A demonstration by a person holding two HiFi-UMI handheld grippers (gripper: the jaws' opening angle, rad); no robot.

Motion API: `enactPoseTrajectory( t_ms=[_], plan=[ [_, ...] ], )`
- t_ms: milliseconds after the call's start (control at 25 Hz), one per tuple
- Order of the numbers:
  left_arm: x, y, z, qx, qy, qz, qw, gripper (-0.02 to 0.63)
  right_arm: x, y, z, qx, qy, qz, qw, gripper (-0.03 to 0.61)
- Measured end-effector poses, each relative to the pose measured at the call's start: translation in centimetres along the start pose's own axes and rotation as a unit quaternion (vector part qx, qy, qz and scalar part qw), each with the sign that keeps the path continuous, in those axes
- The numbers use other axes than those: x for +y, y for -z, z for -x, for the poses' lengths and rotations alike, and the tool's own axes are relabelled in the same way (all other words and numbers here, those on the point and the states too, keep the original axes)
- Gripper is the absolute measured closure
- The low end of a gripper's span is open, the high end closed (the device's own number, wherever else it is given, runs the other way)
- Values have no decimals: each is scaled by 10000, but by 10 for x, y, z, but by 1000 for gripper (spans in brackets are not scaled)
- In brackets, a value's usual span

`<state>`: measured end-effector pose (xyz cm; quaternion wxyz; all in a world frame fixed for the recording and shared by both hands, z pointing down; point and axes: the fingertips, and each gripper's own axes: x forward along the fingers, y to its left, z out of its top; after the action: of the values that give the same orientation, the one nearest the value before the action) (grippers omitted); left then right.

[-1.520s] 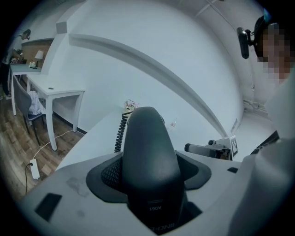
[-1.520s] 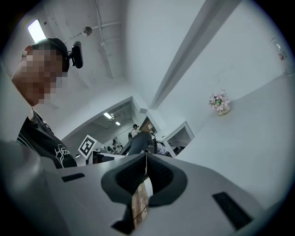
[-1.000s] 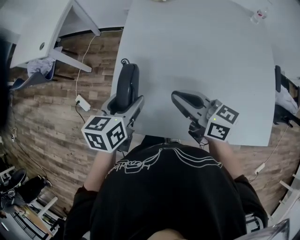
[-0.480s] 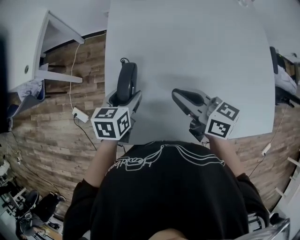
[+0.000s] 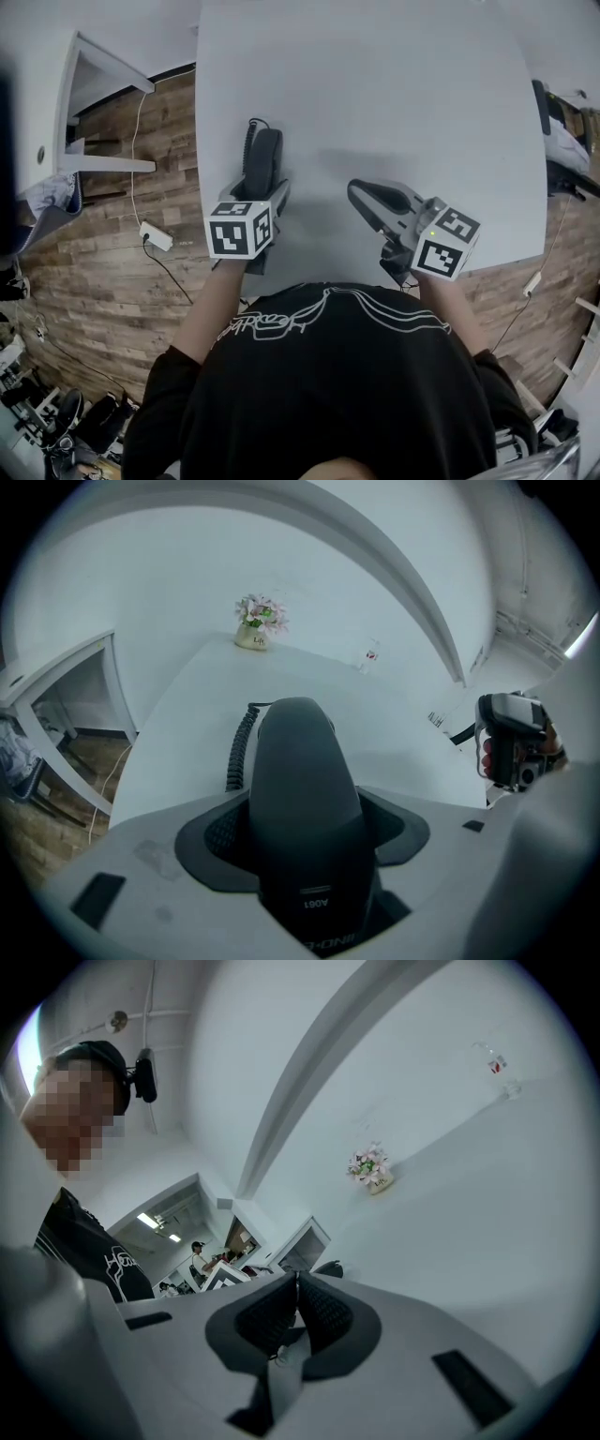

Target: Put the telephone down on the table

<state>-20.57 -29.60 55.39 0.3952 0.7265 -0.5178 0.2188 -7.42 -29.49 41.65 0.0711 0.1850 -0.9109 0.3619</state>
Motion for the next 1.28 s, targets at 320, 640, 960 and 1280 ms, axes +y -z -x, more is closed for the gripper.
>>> enactPoseTrajectory(
  t_ms=[320, 640, 960, 1280],
  plan=[
    [5, 3, -9, 242, -653, -634, 9956, 318, -7, 3, 2, -106, 116, -121, 9998, 538],
    [-2, 7, -21, 630, -893, -953, 9894, 315, -9, 4, 3, -216, 109, -295, 9993, 538],
    [-7, 2, -21, 461, -824, -956, 9909, 282, -1, 5, 1, -190, 18, -286, 9994, 538],
    [-2, -21, 7, -379, -405, -886, 9945, 233, 6, 7, 5, -224, -31, -216, 9995, 538]
  ],
)
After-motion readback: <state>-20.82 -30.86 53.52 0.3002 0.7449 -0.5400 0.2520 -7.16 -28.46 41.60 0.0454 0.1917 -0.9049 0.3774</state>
